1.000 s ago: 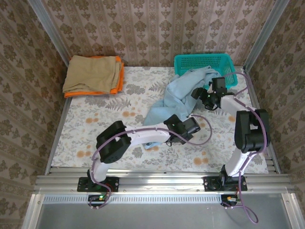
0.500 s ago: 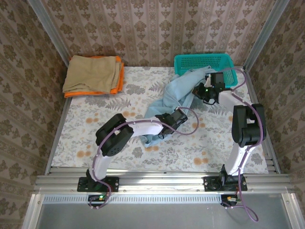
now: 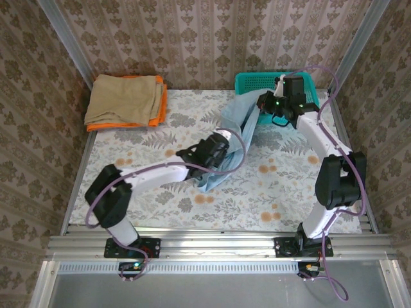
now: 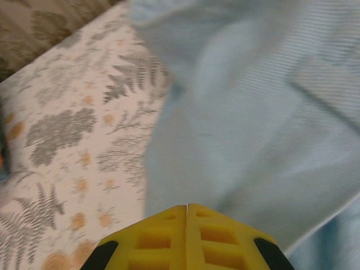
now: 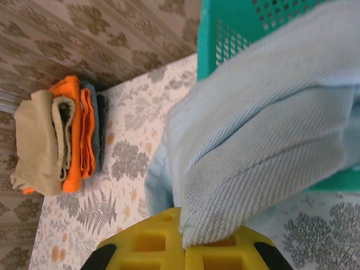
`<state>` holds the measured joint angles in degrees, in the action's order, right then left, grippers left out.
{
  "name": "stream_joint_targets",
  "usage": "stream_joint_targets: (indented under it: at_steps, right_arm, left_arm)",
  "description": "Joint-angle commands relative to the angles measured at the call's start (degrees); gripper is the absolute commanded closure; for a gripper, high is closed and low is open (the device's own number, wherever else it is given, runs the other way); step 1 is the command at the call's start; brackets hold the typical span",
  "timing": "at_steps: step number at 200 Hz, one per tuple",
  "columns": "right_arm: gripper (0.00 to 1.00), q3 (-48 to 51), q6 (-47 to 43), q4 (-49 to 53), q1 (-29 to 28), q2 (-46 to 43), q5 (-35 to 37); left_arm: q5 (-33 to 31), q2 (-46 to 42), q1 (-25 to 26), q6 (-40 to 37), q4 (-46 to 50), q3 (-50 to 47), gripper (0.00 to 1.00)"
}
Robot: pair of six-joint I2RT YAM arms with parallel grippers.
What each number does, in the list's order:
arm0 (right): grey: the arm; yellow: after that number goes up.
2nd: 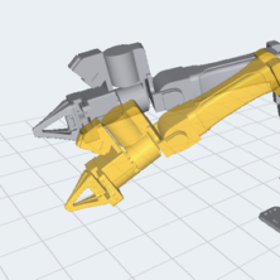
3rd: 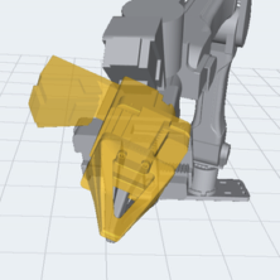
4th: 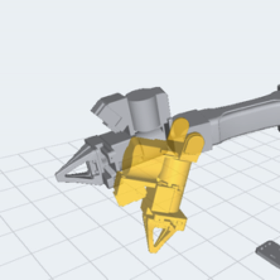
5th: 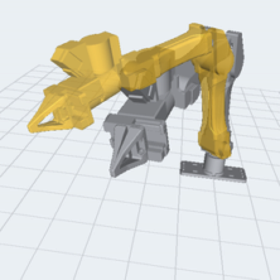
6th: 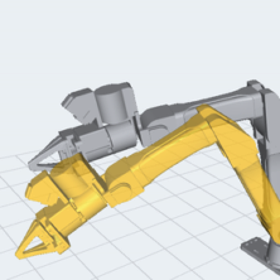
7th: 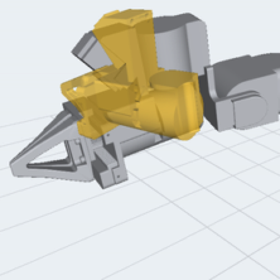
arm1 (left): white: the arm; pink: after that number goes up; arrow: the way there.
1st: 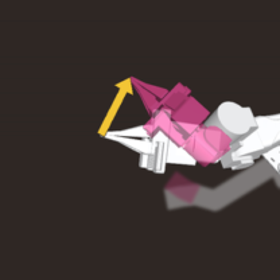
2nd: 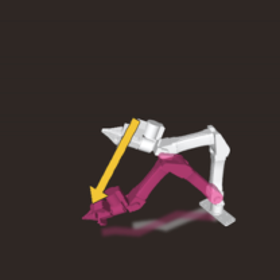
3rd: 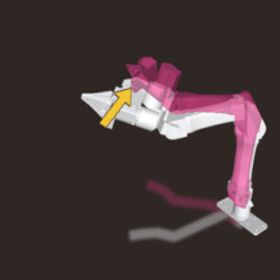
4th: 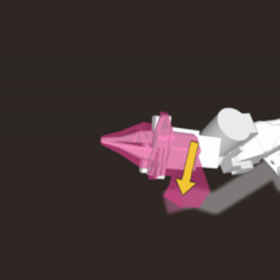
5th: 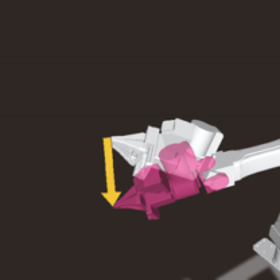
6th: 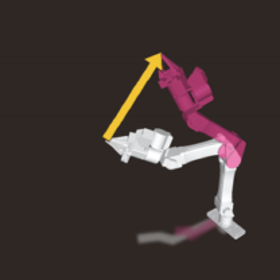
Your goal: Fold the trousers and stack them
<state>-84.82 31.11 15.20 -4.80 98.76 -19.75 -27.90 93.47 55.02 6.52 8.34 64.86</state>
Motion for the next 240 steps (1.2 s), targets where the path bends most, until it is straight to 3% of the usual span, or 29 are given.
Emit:
stream_joint_targets:
  at_steps: [1,31,82,110,144,167,174,182,195,206,216,222,240]
  right_arm:
    - [1.0,-5.4,-2.71,0.26,-0.24,-3.46,4.22]
    - [1.0,-8.64,-6.13,0.74,-4.25,-6.94,5.63]
    - [1.0,-5.33,-19.32,-1.02,-21.68,-18.59,23.24]
    - [1.0,0.95,-22.01,-3.83,-29.67,-27.11,33.59]
    - [1.0,14.58,-18.9,-5.57,-37.3,-36.0,47.84]
    - [0.99,24.4,-13.53,-3.93,-40.66,-41.88,53.54]
    - [0.94,27.91,-12.19,-3.6,-41.07,-43.16,53.83]
    - [0.79,31.24,-10.64,-2.21,-41.05,-44.11,53.84]
    - [0.74,35.54,-7.48,1.59,-41.04,-45.29,55.26]
    - [0.46,39.04,-5.51,3.7,-41.05,-46.52,56.07]
    - [0.43,41.49,-2.66,6.43,-40.98,-47.71,58.64]
    - [0.38,42.79,-1.27,7.64,-40.83,-48.45,60.26]
    - [0.25,44.0,1.79,11.18,-39.9,-50.16,65.09]
  left_arm:
    - [-0.81,-4.47,-1.8,3.63,-1.04,-4.27,1.0]
    - [-1.99,-9.06,-3.25,6.54,-2.38,-10.37,1.0]
    - [-2.08,-12.56,-3.72,11.42,-3.67,-16.54,1.0]
    - [-2.59,-14.47,-3.88,12.14,-3.11,-17.69,1.0]
    - [-3.17,-18.51,-4.55,12.89,-1.6,-19.63,1.0]
    - [-2.82,-22.11,-5.62,13.42,1.18,-20.54,1.0]
    - [-2.79,-23.21,-5.96,13.58,2.05,-20.72,1.0]
    - [-2.36,-24.37,-6.33,13.59,2.86,-20.95,1.0]
    - [-1.19,-25.86,-6.88,14.05,4.5,-21.05,1.0]
    - [0.21,-26.53,-6.86,14.31,6.05,-21.0,1.0]
    - [1.89,-26.63,-6.84,15.2,7.68,-20.83,1.0]
    - [2.97,-26.52,-6.69,15.72,8.13,-20.9,0.94]
    - [3.46,-25.25,-4.73,17.26,8.11,-21.43,0.64]
